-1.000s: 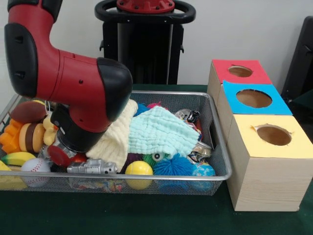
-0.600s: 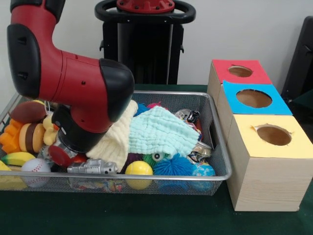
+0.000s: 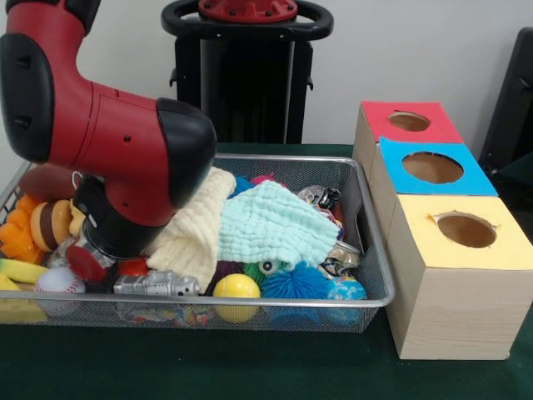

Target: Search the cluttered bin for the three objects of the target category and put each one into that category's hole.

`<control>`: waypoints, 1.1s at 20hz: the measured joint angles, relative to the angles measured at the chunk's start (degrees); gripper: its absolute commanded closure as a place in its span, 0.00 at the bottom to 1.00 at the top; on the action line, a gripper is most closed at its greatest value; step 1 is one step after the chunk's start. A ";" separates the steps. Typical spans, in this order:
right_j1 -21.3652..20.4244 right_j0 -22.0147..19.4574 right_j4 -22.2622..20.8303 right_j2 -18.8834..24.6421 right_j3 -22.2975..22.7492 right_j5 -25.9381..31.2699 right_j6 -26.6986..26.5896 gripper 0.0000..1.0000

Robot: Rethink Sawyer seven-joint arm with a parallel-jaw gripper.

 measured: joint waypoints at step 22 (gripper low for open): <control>-2.49 -3.20 10.09 1.17 -1.12 9.97 0.00 1.00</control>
